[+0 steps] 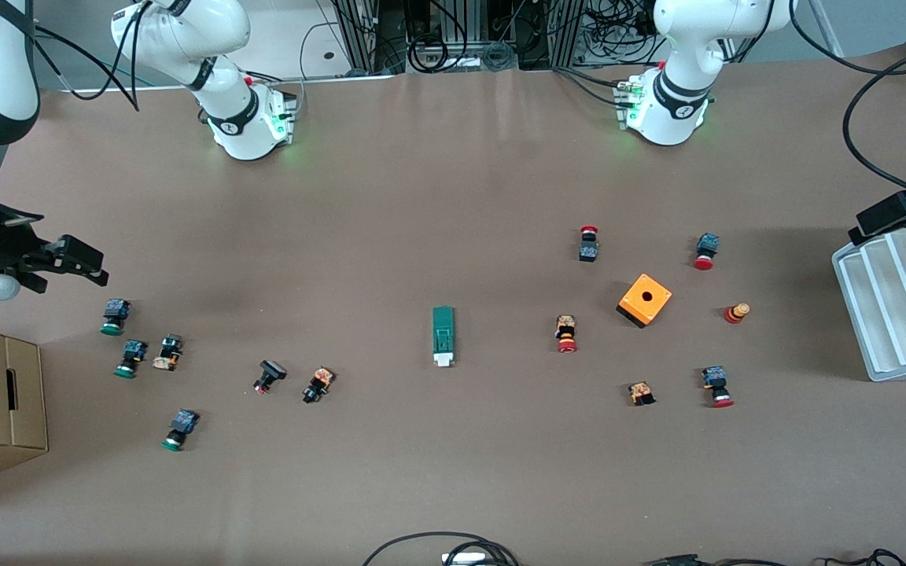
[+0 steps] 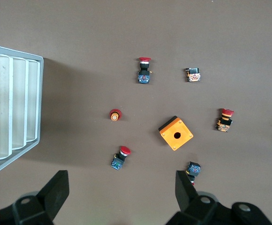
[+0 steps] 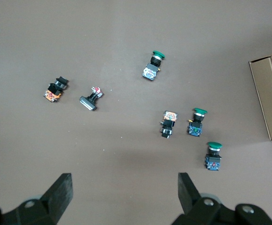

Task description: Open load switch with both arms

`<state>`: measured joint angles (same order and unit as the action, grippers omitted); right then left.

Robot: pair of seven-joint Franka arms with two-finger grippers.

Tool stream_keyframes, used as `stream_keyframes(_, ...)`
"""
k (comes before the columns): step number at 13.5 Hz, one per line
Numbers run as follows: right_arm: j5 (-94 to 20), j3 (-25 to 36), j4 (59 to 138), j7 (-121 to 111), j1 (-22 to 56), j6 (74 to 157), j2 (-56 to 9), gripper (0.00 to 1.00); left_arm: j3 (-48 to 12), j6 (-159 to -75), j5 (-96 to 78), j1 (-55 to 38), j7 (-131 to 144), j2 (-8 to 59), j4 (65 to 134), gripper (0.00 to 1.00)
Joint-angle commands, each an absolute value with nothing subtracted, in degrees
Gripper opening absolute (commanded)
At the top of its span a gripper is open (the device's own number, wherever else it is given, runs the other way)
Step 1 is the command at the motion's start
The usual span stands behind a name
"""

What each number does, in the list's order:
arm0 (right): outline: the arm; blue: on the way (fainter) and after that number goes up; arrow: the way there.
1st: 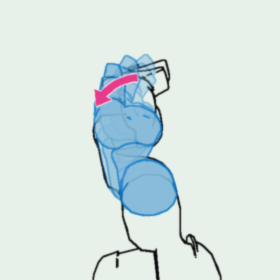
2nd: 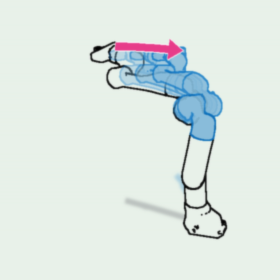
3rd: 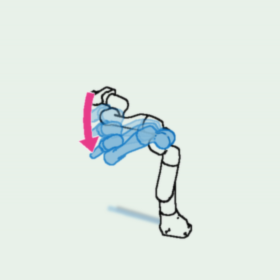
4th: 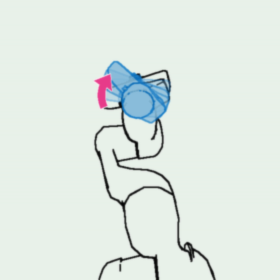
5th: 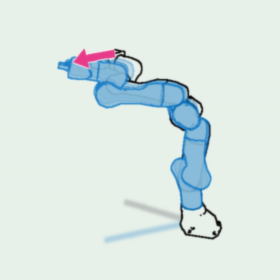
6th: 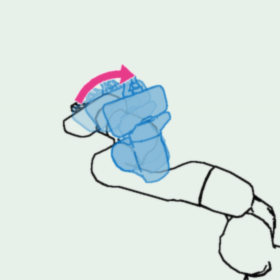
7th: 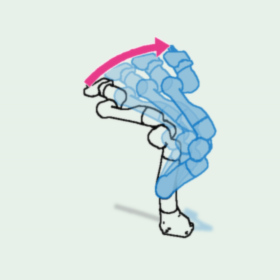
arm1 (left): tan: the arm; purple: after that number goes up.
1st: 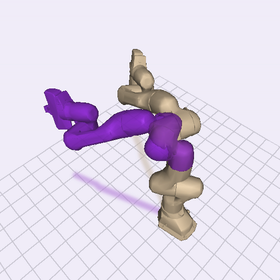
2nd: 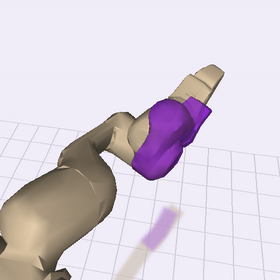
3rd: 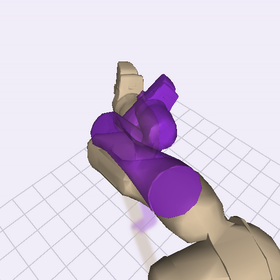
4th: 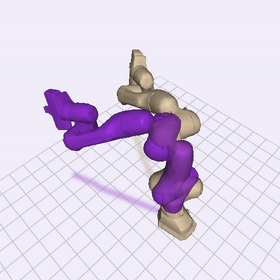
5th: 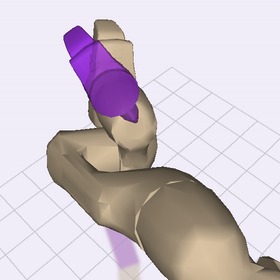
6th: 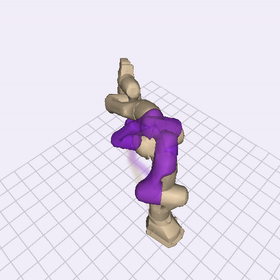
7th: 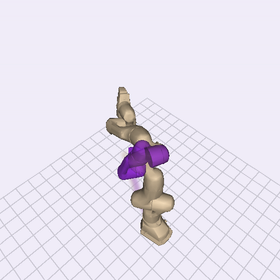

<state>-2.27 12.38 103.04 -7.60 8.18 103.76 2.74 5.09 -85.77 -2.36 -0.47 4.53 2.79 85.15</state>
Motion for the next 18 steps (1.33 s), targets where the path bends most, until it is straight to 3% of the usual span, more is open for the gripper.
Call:
stream_keyframes(1, -1.06, 12.39, 102.56, -7.03, 8.35, 103.53, 2.89, 1.00, 5.10, -85.96, -2.37, -0.26, 4.22, 3.08, 84.55, 1.00)
stream_keyframes(7, -1.14, 12.39, 101.69, -6.86, 8.35, 103.53, 2.29, 1.00, 5.01, -86.31, -2.37, -0.53, 4.31, 3.77, 84.29, 1.00)
stream_keyframes(13, -1.14, 12.30, 101.51, -6.94, 8.35, 103.54, 2.20, 1.00, 4.31, -85.96, -3.07, -1.23, 4.13, 3.52, 79.19, 1.00)
stream_keyframes(18, -1.23, 12.48, 101.43, -6.94, 8.00, 104.06, 1.76, 1.00, -0.87, -85.96, -2.46, -1.23, 4.22, 2.99, 77.87, 1.00)
